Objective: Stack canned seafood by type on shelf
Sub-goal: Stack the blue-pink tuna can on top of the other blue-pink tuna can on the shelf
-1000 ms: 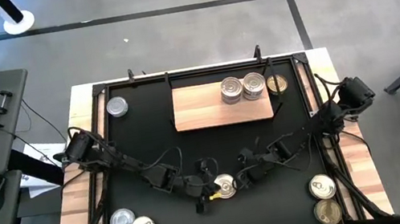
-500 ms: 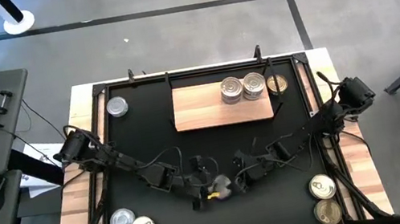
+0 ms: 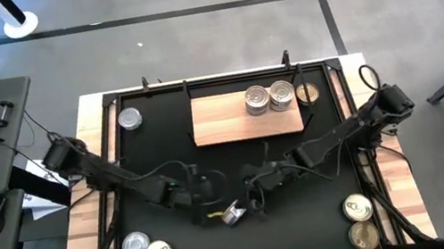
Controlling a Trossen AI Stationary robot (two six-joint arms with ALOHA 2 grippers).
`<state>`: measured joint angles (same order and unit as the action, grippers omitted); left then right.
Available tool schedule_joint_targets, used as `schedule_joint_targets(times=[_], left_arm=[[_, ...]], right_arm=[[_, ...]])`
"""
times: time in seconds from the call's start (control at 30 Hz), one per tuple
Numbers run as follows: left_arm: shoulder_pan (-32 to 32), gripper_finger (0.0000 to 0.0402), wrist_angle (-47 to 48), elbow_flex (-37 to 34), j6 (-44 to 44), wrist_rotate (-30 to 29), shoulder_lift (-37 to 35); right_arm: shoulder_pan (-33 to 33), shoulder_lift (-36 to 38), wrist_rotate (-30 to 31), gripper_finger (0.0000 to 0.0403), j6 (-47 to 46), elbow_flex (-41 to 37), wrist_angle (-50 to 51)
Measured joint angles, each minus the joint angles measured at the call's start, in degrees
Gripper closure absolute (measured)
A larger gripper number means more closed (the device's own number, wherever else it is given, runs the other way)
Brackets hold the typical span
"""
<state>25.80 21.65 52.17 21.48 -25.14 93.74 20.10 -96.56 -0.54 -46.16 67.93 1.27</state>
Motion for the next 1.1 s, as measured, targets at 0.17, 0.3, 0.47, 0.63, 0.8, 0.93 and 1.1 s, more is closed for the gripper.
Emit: schedule_joint_targets(times=[0.17,0.3,0.47,0.63,0.8,0.93,1.1], left_arm=[[5.7,0.0401,-5.4,-10.9,18.1,-8.4,-13.5],[11.2,0.0401,-7.2,-17.0,30.6,-12.4,-20.4],[14.5,0.0401,-6.4,-18.8,36.8,-12.8,-22.4],[15.1,0.0401,-8.5,-18.7,38.9,-13.1,-21.2],[15.1,0.0401,-9.7,-18.6,38.9,-13.4,-19.8],[14.8,0.0401,-10.9,-18.5,39.3,-14.5,-19.2],[13.0,0.0401,-15.6,-18.5,40.3,-16.1,-19.8]], right_arm=[[-1.9,-4.9,-2.1,0.0357,16.4,13.3,17.9],[-2.1,-12.9,-8.7,0.0269,29.3,24.2,27.5],[-1.1,-23.4,-9.7,0.0147,46.5,37.8,42.0],[-0.5,-30.8,-7.4,0.0085,54.0,47.8,52.3],[-0.2,-35.2,-2.8,0.008,53.9,50.6,54.7],[0.2,-36.3,-1.2,0.0081,53.9,49.3,56.4],[0.6,-36.1,3.6,0.0133,52.3,49.5,60.2]])
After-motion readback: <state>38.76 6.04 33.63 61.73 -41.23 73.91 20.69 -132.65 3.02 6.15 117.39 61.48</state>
